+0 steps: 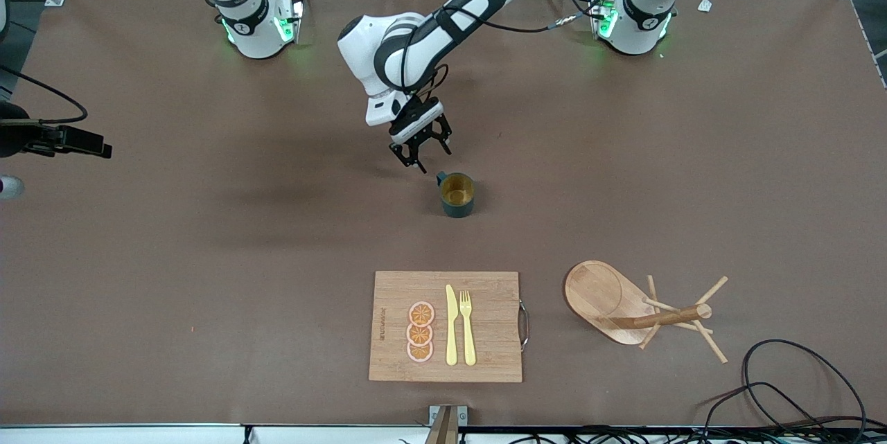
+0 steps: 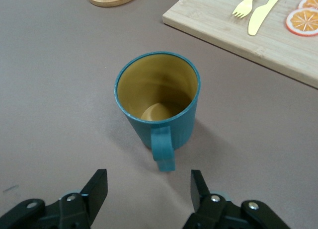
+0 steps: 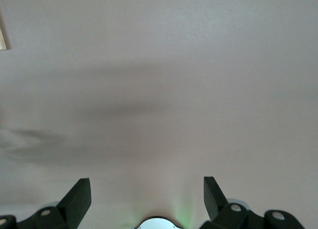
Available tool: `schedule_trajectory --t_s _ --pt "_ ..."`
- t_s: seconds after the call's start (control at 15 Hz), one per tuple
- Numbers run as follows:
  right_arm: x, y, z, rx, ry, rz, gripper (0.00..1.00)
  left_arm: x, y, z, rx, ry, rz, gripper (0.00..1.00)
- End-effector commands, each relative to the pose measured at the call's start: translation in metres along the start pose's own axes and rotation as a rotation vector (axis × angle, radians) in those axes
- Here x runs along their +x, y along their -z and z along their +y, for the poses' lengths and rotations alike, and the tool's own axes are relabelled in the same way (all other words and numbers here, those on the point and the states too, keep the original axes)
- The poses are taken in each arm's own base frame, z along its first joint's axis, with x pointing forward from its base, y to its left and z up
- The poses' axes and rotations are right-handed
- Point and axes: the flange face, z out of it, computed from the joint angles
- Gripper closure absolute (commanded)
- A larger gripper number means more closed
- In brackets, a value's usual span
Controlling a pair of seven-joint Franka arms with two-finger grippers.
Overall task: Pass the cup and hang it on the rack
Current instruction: 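Lower the left gripper over the mug and grasp its handle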
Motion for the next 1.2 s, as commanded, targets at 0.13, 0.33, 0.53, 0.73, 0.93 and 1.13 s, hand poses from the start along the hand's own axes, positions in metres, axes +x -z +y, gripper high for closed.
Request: schedule_trajectory --t_s 0.13,0.33,0.53,0.73,0.93,1.13 --pt "-0.019 0.013 -0.005 -0.013 0.013 0.035 0.0 -0.006 -0.01 0.003 -0.009 0.013 0.055 0.26" --pt "-0.027 0.019 -0.009 -0.002 0.01 0.04 0.0 -0.002 -0.024 0.005 -0.007 0.042 0.089 0.26" --pt "-0.036 0.02 -0.017 -0.001 0.022 0.05 0.0 -0.004 -0.03 0.006 -0.013 0.058 0.105 0.27" --pt "-0.041 0.025 -0.018 0.011 -0.003 0.06 0.0 -0.002 -0.035 0.009 -0.029 0.077 0.106 0.29" --pt "-0.055 0.031 -0.018 0.014 -0.001 0.067 0.0 -0.007 -0.042 0.008 -0.024 0.073 0.107 0.33" --pt "-0.067 0.037 -0.015 0.014 0.002 0.08 0.0 -0.006 -0.044 0.011 -0.043 0.068 0.105 0.36"
